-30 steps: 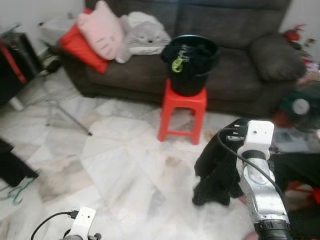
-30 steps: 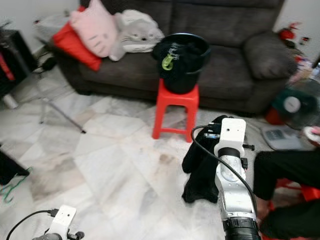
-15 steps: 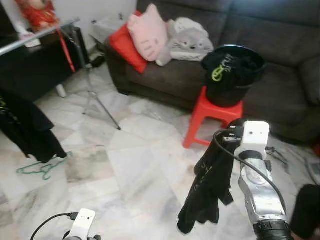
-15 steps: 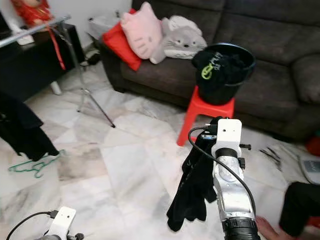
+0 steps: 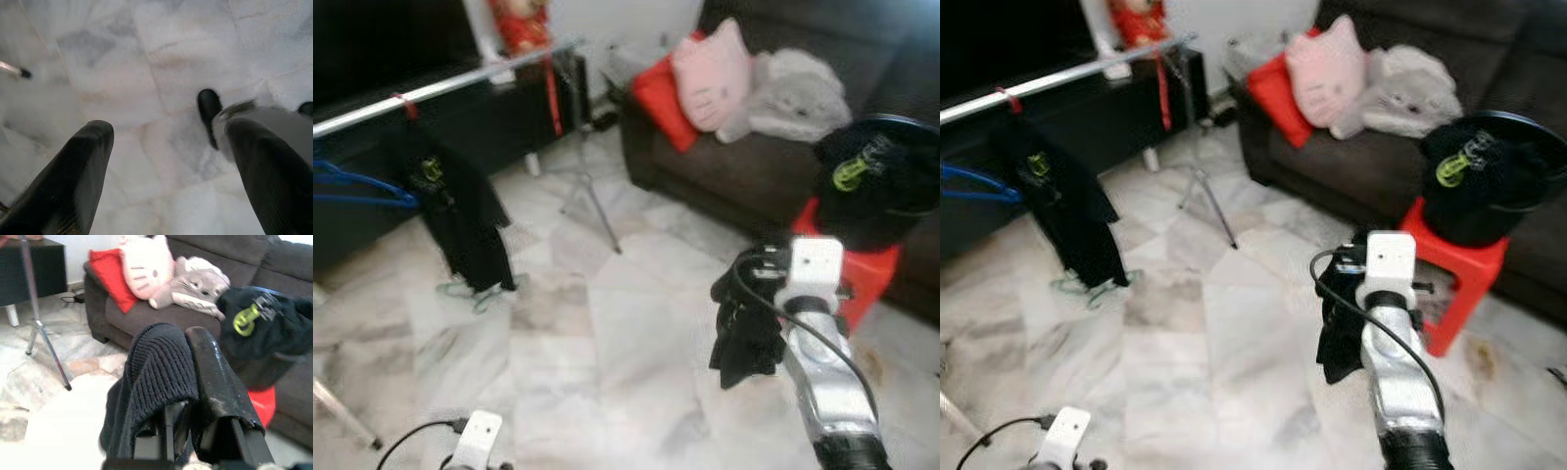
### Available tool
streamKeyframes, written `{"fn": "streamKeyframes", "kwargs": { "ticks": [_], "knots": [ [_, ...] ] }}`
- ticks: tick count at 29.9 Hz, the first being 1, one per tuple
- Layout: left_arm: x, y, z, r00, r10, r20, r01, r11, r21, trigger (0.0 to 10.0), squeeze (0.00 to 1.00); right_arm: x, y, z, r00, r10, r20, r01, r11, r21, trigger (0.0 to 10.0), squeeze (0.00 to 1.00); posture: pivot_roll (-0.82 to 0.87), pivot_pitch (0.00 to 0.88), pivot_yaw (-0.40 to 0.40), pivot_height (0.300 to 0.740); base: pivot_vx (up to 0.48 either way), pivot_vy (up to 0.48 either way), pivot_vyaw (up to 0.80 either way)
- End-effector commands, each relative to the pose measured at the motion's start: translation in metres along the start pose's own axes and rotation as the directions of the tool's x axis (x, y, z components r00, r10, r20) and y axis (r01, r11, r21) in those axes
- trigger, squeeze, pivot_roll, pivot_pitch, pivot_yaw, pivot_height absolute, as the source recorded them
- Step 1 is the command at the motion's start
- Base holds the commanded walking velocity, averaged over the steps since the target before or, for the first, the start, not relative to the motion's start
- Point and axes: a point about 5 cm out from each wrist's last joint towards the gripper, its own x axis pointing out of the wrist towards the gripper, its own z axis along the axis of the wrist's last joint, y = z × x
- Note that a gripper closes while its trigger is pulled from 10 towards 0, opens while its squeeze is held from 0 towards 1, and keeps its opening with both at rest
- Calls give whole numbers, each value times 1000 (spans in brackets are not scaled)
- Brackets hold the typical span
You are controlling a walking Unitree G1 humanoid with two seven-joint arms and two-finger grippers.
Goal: Hang hanger
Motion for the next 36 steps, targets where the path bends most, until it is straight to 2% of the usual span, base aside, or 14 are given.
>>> {"fn": "streamKeyframes", "kwargs": {
  "ticks": [1, 30, 36],
  "knots": [
    [-1, 4, -7, 1000, 6, -28, -6, 1000, 4, 10000, 0, 2, 9, 10, 999, 23, 41, -23, 1000, 12, 10000, 0, -112, 3, -44, 740, 0, 0, 800],
    [-1, 4, -5, 1000, 1, -24, -1, 1000, 9, 10000, 0, 1, 17, 9, 998, 52, 33, -52, 998, 19, 10000, 0, -113, 22, -48, 740, 0, 0, 800],
    [-1, 4, -4, 1000, -1, -24, 1, 1000, 10, 10000, 0, 1, 18, 9, 998, 54, 34, -55, 998, 34, 10000, 0, -112, 25, -47, 740, 0, 0, 278]
  ]
}}
